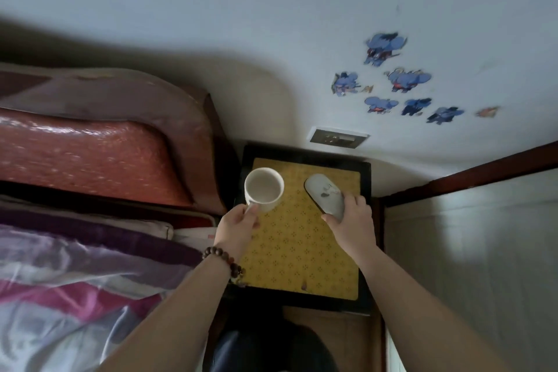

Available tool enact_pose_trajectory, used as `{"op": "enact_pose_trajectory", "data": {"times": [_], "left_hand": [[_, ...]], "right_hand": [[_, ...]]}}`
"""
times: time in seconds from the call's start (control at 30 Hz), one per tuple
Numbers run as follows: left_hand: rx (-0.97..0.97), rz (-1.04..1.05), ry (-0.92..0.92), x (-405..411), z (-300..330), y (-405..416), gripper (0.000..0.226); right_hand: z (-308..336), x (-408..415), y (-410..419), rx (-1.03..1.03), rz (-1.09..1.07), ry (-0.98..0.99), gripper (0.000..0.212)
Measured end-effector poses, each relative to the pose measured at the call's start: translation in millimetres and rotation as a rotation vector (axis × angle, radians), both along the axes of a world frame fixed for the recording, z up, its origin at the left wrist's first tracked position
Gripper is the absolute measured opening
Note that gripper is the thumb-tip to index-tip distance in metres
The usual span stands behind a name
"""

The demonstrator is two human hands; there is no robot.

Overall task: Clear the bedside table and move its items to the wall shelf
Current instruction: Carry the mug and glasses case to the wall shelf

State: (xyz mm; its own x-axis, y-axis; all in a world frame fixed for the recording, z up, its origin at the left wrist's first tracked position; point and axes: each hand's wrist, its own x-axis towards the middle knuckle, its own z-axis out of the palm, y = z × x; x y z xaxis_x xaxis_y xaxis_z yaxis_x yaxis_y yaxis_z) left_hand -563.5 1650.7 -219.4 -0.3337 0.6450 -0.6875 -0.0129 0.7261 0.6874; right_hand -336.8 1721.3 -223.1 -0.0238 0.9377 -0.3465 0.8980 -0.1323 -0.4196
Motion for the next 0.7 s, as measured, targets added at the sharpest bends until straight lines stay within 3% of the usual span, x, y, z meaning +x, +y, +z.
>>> {"op": "enact_pose_trajectory", "data": {"times": [0.33, 0.7], "left_hand": [[0.206, 0.153, 0.098, 1.4, 87.2, -56.2, 0.033], [0.34, 0.715, 0.072, 65.2, 126.6, -180.7, 0.033]], "right_hand": [[101.0, 18.4, -26.2, 0.257, 0.111, 0.144, 0.071], [130.0, 0.9, -81.0, 0.242, 0.491, 0.279, 0.066]]}}
